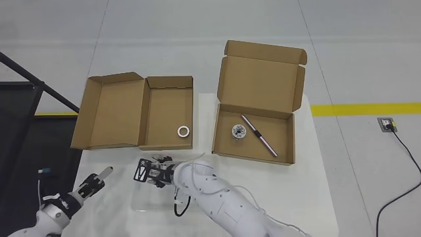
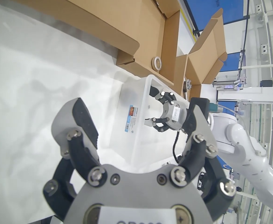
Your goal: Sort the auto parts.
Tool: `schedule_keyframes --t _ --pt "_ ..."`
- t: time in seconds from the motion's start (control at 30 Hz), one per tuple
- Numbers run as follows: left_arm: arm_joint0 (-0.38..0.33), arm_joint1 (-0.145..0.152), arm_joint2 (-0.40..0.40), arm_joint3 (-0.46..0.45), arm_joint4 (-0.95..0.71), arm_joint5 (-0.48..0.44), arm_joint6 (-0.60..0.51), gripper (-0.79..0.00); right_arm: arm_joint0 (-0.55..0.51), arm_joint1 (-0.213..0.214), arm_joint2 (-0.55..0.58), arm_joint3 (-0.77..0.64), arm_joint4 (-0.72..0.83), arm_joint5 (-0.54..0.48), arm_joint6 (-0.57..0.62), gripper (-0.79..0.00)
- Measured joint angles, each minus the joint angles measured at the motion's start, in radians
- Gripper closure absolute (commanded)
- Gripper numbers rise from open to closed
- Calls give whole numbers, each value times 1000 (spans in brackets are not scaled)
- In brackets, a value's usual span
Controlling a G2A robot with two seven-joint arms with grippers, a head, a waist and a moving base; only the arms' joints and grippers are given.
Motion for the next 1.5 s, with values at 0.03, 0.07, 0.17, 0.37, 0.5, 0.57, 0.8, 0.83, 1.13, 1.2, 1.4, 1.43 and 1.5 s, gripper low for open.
schedule_keyframes --t 0.03,0.07,0.17,0.37,0.5,0.57,0.8,0.83,1.13,1.2,1.4,1.43,1.5 --pt "-2 0 -2 3 0 1 2 -785 -4 2 -2 -1 -7 -3 -13 -619" --pt "-5 1 -10 10 -4 0 5 -785 -9 6 -4 -4 -17 -7 -29 -619" --pt "-4 4 -43 32 -20 -9 8 -785 -26 17 -12 -20 -46 -14 -89 -600" --pt "6 9 -106 73 -55 -29 -1 -785 -71 55 -19 -68 -116 37 -237 -600" --pt "16 11 -118 75 -71 -45 -14 -785 -105 88 -8 -131 -154 91 -298 -576" --pt "24 11 -112 65 -66 -61 -18 -785 -124 108 2 -178 -174 109 -315 -576" --pt "27 8 -56 35 -35 -59 -15 -785 -235 196 54 -436 -279 157 -276 -600" --pt "24 8 -47 32 -27 -57 -15 -785 -257 210 65 -483 -296 162 -257 -606" --pt "7 5 23 25 -38 -60 -36 -785 -587 362 254 -1045 -488 82 -107 -785" --pt "0 5 35 32 -57 -58 -48 -785 -651 378 288 -1136 -492 52 -98 -785" --pt "-20 -1 94 41 -76 -49 -33 -785 -639 377 285 -1121 -490 56 -98 -785" --pt "-24 -2 103 41 -77 -47 -29 -785 -641 377 285 -1123 -490 58 -99 -785" --pt "-36 -4 125 43 -80 -41 -21 -785 -654 382 291 -1133 -494 64 -118 -785"
